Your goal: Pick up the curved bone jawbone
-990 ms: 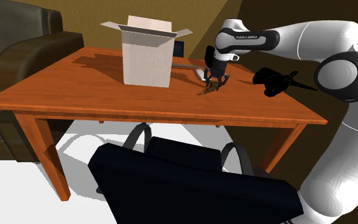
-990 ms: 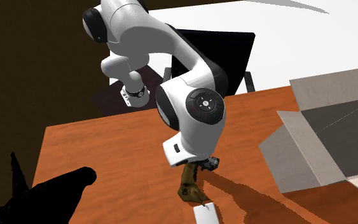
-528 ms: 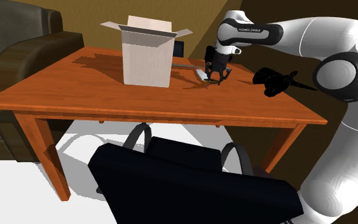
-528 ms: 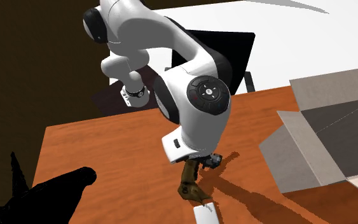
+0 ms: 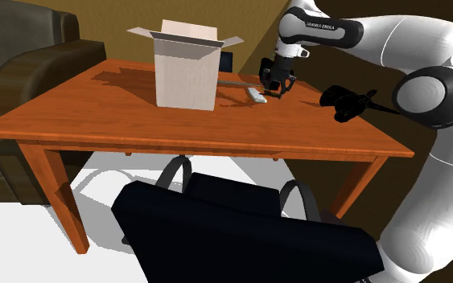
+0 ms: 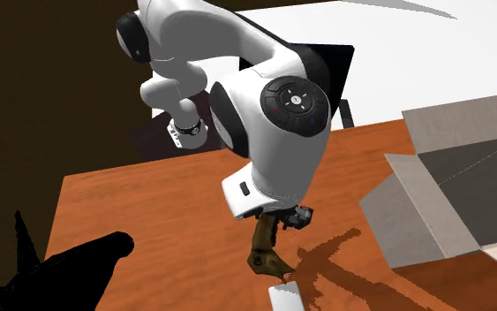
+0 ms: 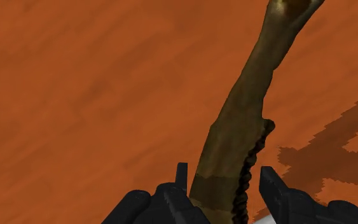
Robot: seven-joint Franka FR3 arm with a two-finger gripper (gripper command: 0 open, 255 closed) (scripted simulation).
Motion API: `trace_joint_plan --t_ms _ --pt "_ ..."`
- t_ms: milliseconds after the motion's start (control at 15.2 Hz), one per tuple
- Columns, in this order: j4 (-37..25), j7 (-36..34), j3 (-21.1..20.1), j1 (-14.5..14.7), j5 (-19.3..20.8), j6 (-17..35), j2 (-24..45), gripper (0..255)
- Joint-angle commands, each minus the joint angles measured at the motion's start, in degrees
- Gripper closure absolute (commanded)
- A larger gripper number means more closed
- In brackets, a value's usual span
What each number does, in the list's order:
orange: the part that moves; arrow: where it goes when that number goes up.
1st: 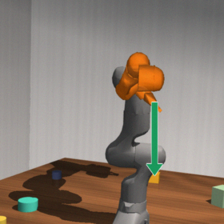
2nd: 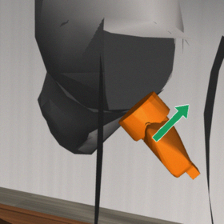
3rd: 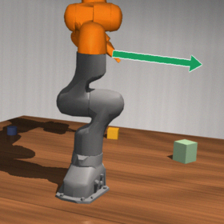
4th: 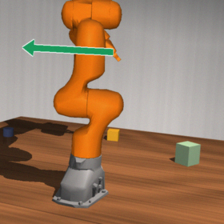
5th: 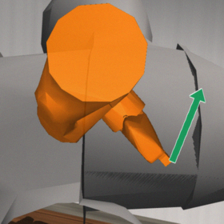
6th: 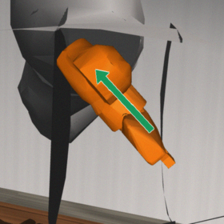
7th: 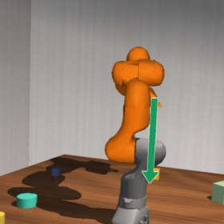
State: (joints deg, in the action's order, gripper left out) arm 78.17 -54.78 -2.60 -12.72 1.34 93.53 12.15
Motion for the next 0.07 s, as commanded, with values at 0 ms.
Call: trace_joint_plan --t_ms 0 --pt "-0.8 0.1 0.0 0.0 0.0 -0.6 0.2 255"
